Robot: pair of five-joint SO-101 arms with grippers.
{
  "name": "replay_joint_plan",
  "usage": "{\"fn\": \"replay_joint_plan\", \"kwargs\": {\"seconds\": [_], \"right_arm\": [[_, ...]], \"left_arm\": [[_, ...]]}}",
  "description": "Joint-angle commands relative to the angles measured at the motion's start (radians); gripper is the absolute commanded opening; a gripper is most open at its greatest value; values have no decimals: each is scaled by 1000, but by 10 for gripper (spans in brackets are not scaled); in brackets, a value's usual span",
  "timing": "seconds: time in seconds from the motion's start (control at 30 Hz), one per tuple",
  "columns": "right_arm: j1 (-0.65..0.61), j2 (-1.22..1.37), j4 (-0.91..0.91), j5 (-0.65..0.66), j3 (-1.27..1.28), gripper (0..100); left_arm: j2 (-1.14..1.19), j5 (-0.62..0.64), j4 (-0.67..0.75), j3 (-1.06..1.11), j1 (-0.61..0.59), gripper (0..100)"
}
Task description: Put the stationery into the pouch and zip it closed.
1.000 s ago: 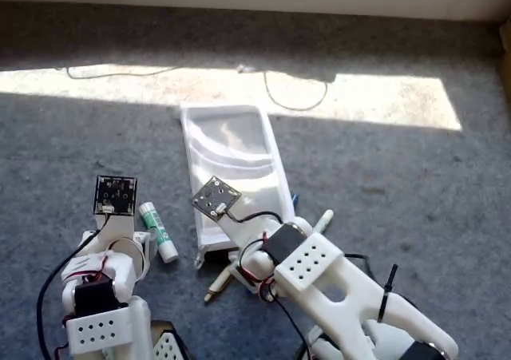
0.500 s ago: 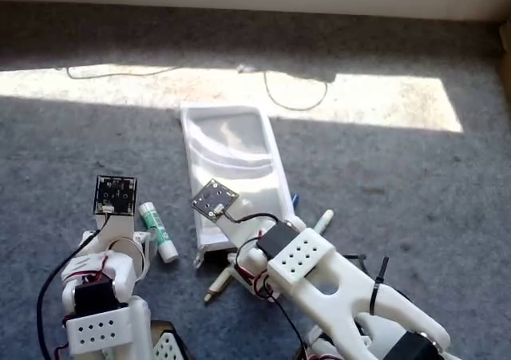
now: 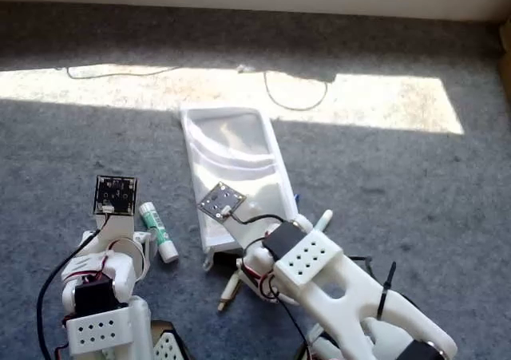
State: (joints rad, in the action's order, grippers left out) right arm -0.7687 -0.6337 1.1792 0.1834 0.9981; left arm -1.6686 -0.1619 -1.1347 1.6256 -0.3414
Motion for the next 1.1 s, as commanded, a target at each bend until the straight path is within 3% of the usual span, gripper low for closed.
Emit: {"fn": "replay_joint_plan", "kwargs": {"seconds": [0.0, 0.3, 0.67, 0.9, 1.07], "right_arm": [[50, -150, 65, 41, -16, 5], [147, -397, 196, 49, -16, 5], [424, -433, 206, 120, -16, 8], [475, -438, 208, 115, -76, 238], [470, -433, 263, 115, -213, 166]], "left_arm": [[1, 6, 14, -15, -10, 235], [1, 6, 15, -7, -10, 235], [1, 6, 15, -5, -10, 235], [1, 6, 15, -5, -10, 235], [1, 6, 15, -5, -10, 235]]}}
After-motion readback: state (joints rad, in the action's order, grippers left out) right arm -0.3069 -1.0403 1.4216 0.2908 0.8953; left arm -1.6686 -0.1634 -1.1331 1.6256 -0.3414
